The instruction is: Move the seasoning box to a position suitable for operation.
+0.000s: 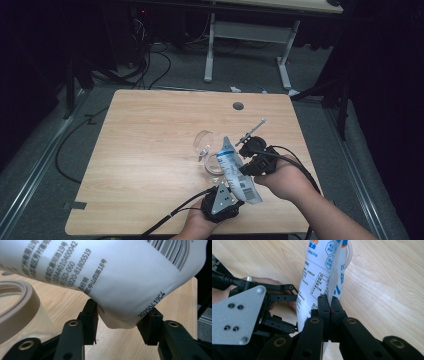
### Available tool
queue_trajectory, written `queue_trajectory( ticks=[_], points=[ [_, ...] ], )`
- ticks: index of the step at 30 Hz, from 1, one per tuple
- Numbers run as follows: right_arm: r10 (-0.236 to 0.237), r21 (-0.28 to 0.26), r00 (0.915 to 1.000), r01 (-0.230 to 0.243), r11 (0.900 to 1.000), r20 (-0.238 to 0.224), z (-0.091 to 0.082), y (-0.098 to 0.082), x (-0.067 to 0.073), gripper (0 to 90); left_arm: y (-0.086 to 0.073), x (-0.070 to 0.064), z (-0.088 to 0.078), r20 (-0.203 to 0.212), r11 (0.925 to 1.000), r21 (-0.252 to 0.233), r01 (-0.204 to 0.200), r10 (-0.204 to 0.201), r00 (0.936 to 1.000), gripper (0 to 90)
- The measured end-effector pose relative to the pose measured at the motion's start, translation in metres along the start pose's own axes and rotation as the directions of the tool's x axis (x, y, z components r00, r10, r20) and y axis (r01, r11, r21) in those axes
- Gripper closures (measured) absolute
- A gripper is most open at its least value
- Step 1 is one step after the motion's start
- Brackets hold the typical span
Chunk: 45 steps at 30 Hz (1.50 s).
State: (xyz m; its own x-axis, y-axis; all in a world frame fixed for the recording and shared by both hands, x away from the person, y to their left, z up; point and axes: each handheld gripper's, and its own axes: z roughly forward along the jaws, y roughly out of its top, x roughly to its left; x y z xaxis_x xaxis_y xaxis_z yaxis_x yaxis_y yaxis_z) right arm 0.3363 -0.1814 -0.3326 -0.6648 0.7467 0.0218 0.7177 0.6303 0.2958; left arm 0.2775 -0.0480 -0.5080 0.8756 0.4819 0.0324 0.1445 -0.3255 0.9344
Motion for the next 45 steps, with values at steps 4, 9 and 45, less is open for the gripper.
queue_trajectory(
  ticks=[4, 9, 45],
  points=[
    [-0.006, -0.003, 1.0000, 0.006, 1.000, 0.002, 0.000, 0.000, -0.002, 90.0, 0.002, -0.004, 0.001, -0.001, 1.0000, 0.008, -0.001, 0.001, 1.0000, 58.0],
    [-0.004, 0.005, 1.0000, 0.004, 1.000, 0.004, 0.004, 0.000, -0.002, 90.0, 0.004, -0.007, 0.004, 0.007, 0.9997, 0.022, -0.011, 0.010, 0.9999, 58.7],
    [-0.016, -0.017, 0.9993, 0.017, 1.000, 0.034, 0.009, 0.014, -0.008, 90.0, 0.013, -0.009, 0.005, 0.001, 0.9998, 0.007, 0.016, -0.016, 0.9999, 58.0]
  ],
)
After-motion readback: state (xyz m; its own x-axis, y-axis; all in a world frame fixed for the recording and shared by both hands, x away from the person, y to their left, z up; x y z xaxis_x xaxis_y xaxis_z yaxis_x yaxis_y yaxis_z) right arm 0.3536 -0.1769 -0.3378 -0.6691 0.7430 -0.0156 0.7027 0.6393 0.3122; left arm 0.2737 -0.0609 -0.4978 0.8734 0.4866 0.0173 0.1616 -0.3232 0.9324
